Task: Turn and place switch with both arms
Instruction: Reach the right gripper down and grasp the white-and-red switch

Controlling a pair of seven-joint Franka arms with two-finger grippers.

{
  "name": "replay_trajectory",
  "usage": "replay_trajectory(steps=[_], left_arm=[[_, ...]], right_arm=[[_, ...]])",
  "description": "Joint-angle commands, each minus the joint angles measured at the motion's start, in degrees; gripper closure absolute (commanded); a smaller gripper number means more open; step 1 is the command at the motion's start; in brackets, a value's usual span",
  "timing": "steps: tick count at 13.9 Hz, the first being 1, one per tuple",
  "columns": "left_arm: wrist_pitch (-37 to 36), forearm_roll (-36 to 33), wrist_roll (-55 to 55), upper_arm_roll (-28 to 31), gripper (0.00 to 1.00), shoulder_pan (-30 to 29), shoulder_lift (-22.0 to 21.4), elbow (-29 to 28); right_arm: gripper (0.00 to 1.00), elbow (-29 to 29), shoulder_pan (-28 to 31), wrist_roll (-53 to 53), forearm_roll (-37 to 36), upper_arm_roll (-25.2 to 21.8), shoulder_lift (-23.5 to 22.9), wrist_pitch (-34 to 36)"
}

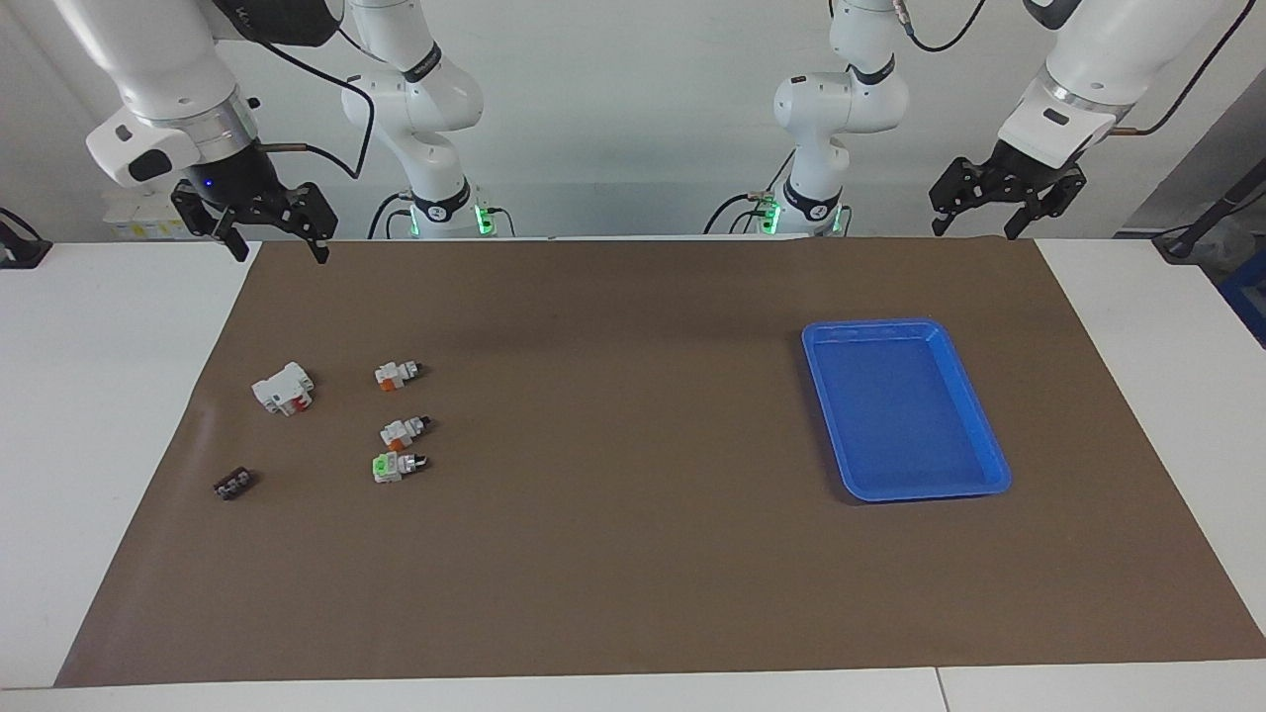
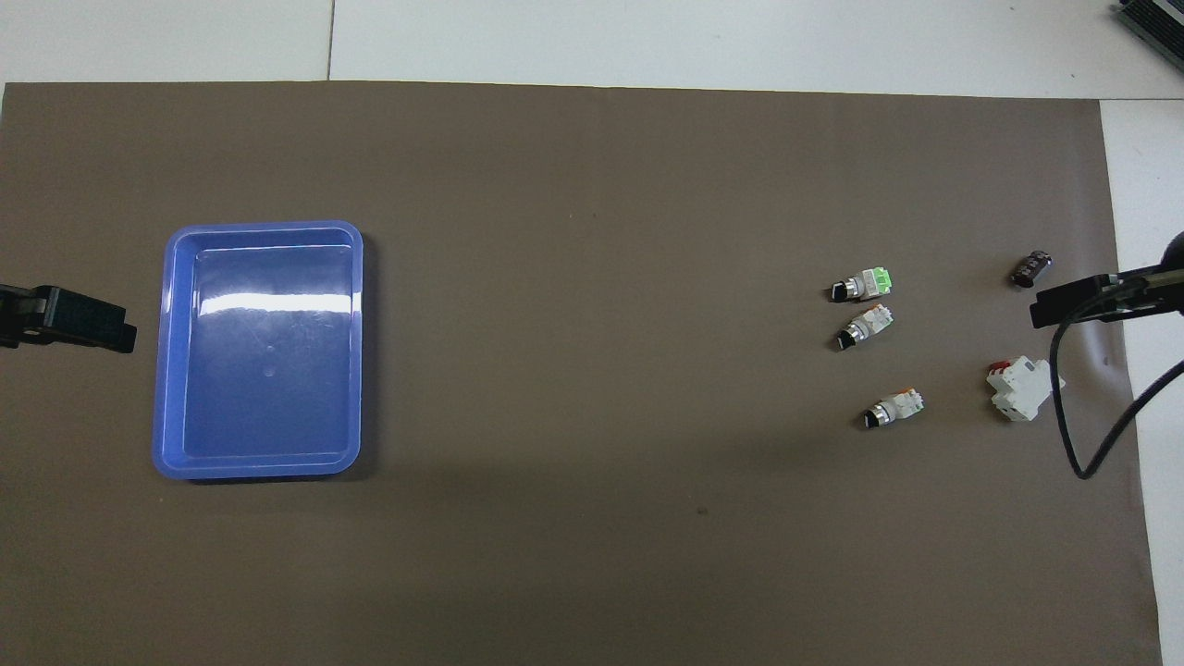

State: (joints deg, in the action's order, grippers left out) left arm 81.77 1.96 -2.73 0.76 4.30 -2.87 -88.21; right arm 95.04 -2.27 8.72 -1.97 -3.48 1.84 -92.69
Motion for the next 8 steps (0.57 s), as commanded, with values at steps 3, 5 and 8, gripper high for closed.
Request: replay_trajectory(steps=[3, 5, 8], left_arm=[[-0.12, 0.50, -0.52, 0.30, 0.00, 0.01, -1.53, -1.61], [-0.12, 0.50, -0.52, 0.30, 0.00, 0.01, -1.53, -1.61], [-0.12, 0.50, -0.52, 0.30, 0.00, 0.01, -1.53, -1.61]], right_arm=[[0.00, 18.85, -3.71, 18.96, -0.40, 0.14, 6.34, -13.81], [0.00, 19.56, -3.62, 33.05, -0.40, 0.14, 2.31, -17.51], [0.00, 22.28, -3.79, 52.73, -0.40, 0.14, -1.13, -20.15]])
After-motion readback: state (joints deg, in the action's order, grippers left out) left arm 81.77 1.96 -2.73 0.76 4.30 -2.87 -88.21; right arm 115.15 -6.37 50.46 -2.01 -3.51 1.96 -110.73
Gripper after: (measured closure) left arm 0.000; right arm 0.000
